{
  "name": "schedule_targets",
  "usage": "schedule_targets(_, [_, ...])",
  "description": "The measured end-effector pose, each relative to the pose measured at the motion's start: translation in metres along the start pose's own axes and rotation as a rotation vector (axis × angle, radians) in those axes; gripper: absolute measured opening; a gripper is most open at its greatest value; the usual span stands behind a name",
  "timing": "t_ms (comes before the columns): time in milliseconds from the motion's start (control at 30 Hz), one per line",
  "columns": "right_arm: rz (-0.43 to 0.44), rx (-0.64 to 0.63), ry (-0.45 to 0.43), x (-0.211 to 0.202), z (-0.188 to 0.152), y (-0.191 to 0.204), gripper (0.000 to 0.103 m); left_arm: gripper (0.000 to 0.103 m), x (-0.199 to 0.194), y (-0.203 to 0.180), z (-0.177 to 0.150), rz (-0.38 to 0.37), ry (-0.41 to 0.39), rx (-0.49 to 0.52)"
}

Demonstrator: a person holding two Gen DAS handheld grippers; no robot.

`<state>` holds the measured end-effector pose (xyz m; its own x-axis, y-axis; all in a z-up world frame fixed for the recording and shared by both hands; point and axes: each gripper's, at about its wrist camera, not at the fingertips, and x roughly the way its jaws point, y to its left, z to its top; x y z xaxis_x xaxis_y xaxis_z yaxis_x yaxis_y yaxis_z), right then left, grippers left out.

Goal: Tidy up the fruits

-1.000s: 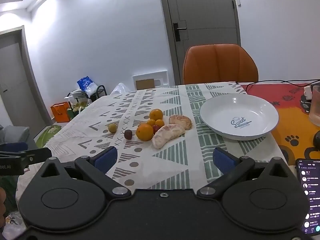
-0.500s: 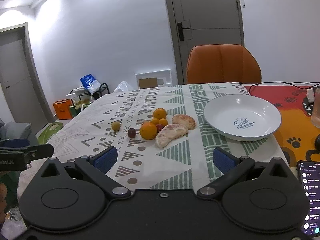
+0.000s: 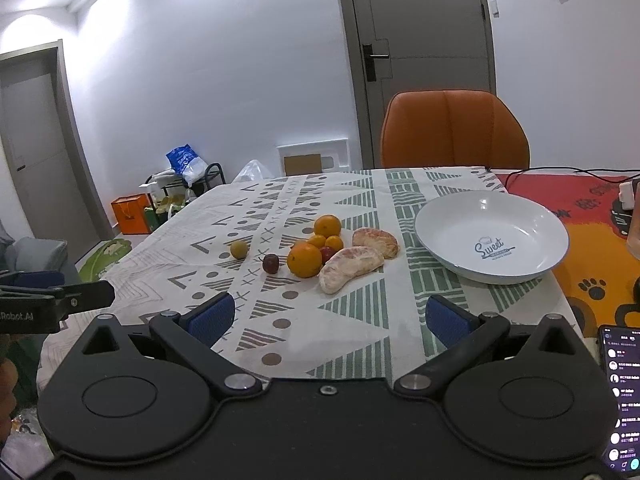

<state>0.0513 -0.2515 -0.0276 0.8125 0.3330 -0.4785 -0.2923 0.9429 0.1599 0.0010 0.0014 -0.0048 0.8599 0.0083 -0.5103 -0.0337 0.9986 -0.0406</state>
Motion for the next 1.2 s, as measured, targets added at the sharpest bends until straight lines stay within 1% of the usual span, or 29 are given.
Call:
schedule_targets(967, [-0.022,-0.001,0.000,0.0005,0.0016,0.0000,0.103,0.103,-0.0021,0.0056,0.0006,-0.003,0.002,-0.005])
schedule_targets(1200, [-0.025,0.005,0.014,0.0073,0.0020,-0.0036,0.103,0.103,0.0050,0.0070,0.0001,-0.014,0.010,-0.017])
